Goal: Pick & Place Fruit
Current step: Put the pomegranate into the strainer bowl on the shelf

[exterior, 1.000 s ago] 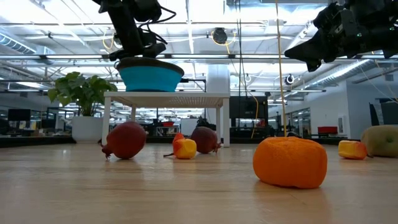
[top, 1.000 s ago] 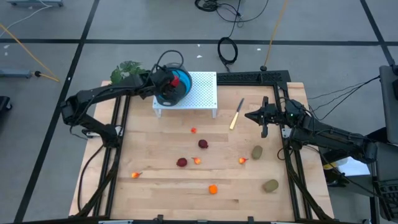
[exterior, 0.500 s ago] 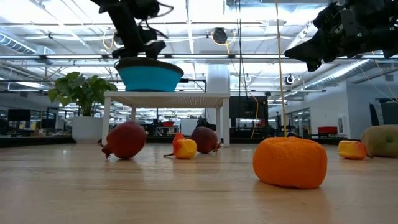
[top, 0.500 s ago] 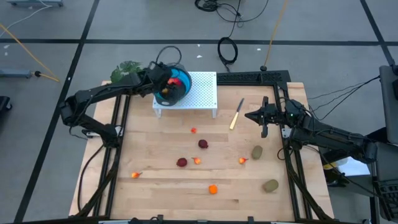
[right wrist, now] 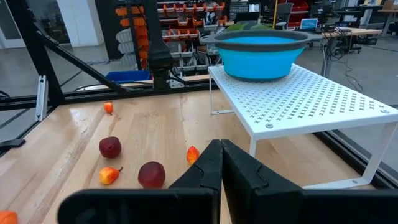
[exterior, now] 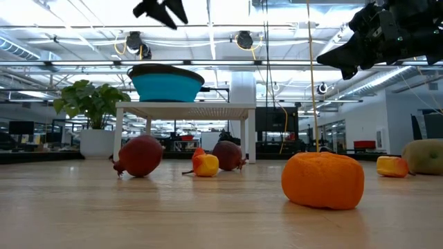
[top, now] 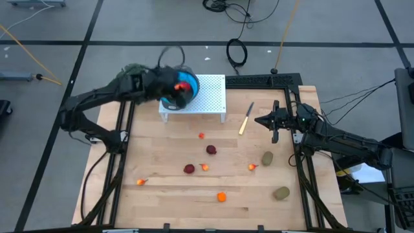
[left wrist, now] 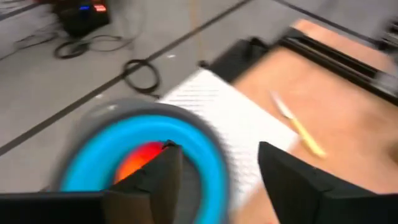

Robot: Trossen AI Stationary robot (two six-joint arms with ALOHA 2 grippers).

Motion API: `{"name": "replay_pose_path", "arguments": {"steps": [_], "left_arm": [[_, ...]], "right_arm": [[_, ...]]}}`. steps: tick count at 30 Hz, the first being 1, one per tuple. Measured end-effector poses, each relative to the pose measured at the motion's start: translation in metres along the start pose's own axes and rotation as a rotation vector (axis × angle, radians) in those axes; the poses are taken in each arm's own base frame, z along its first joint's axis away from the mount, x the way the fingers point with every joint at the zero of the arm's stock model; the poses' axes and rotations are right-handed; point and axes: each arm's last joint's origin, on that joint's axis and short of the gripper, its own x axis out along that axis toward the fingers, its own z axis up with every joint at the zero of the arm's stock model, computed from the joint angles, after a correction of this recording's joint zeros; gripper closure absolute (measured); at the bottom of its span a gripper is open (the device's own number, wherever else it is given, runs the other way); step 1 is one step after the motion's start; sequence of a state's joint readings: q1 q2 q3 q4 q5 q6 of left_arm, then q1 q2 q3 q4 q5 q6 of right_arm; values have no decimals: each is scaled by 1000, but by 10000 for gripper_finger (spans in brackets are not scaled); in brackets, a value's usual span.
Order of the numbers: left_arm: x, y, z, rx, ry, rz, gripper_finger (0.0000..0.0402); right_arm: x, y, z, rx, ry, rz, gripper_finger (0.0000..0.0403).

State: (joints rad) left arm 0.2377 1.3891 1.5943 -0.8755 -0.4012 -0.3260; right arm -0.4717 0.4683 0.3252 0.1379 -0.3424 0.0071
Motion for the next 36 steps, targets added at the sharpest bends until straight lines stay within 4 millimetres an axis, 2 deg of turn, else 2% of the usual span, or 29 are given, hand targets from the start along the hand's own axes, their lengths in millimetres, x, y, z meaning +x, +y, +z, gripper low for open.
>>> {"name": "replay_pose_path", "arguments": {"steps": [8,13,17,20,26,29,36], "left_arm": [[-29,-57,-26,114,37,-193,299],[-45,-77,-39,114,65,-269,343],[-50,-93,-53,132,111,-300,381],[-48,-105,-68,188,147,-322,398],[-31,-130,-115,413,278,-375,395],[-20,-138,-135,448,352,-393,399],[7,-153,-175,473,514,-359,371]], "right_arm": [[0,0,0,0,0,0,403],[0,0,0,0,0,0,403],[0,0,0,0,0,0,403],[0,0,0,0,0,0,403],[0,0,0,1,2,0,403],[0,0,0,1,3,0,403],[1,0,-1,3,7,0,403]]}}
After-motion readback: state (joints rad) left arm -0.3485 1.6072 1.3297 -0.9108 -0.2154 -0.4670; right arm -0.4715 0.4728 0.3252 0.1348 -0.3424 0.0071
